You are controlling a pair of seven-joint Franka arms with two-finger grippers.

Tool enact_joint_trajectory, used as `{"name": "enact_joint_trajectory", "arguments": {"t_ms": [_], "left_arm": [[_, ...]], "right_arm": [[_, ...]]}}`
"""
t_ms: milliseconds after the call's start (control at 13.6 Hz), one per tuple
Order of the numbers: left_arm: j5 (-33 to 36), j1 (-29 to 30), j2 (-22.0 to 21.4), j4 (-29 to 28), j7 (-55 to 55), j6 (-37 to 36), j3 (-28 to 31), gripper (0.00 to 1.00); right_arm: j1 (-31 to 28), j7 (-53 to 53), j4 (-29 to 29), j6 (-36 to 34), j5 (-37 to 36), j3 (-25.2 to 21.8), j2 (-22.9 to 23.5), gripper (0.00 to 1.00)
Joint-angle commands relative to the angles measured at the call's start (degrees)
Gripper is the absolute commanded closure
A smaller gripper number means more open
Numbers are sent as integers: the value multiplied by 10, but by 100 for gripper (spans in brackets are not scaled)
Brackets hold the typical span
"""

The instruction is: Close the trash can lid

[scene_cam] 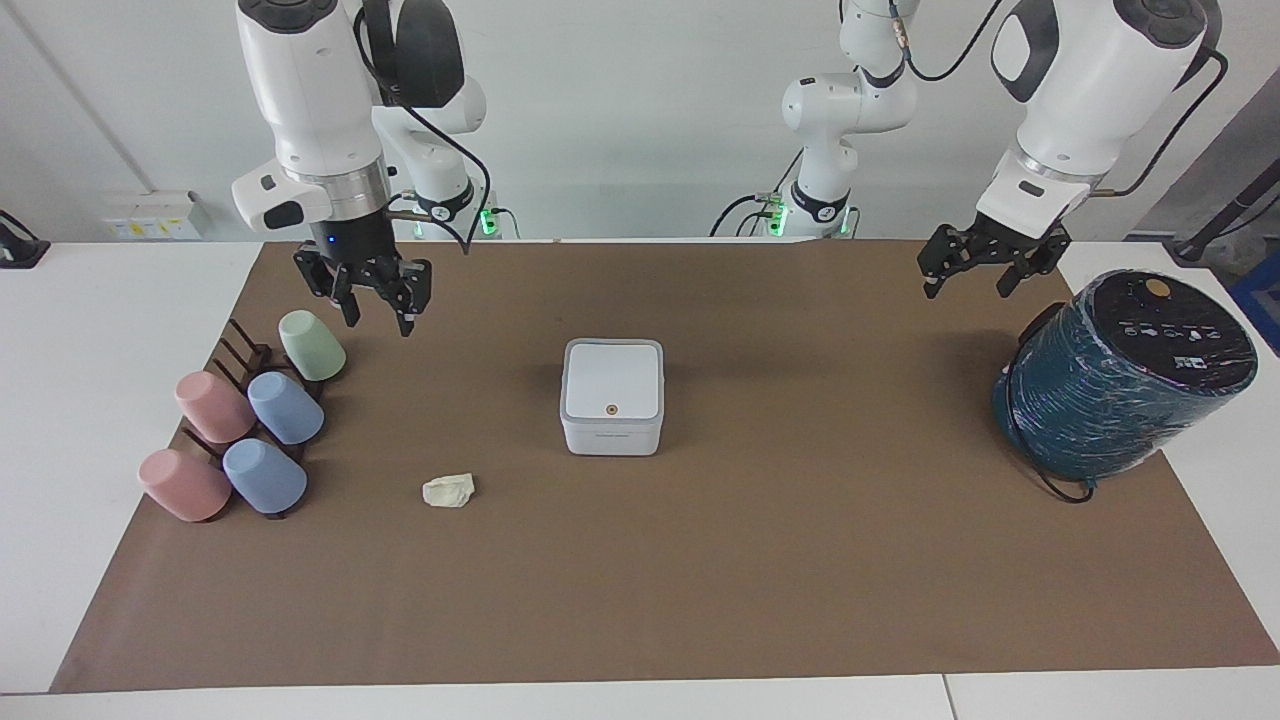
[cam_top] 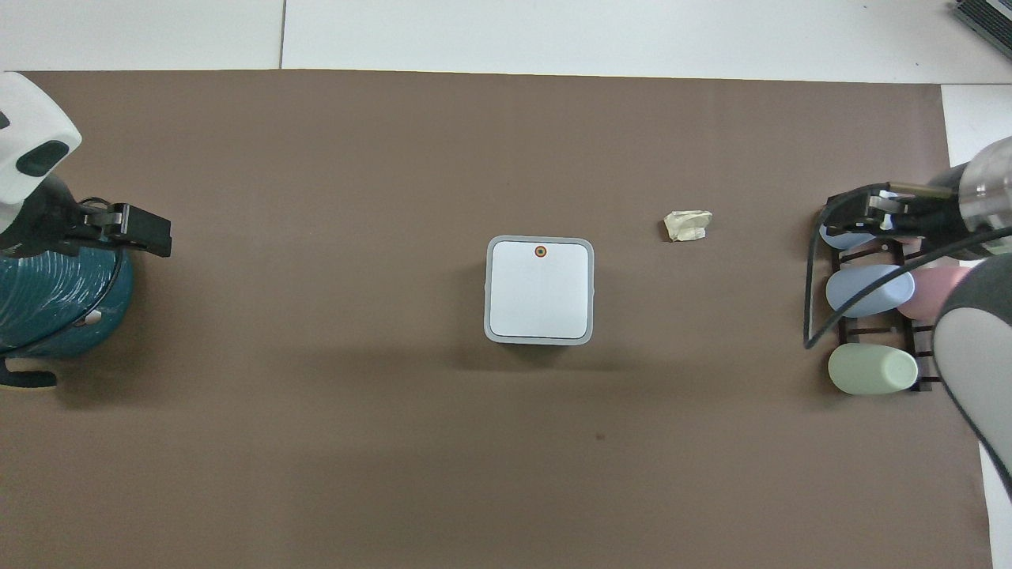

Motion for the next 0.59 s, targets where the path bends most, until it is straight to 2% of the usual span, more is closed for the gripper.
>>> {"name": "enact_joint_trajectory", "arguments": {"t_ms": [0, 221, 515], "left_arm": [[-6, 4, -18, -20, -1, 4, 0, 0], [-6, 4, -18, -20, -1, 4, 0, 0], [-6, 4, -18, -20, -1, 4, 0, 0]], "right_arm": [[11, -49, -5, -34, 15, -39, -24, 0], [29, -93, -11, -59, 16, -89, -37, 0], [29, -101, -22, -44, 29, -88, -39, 0]]}}
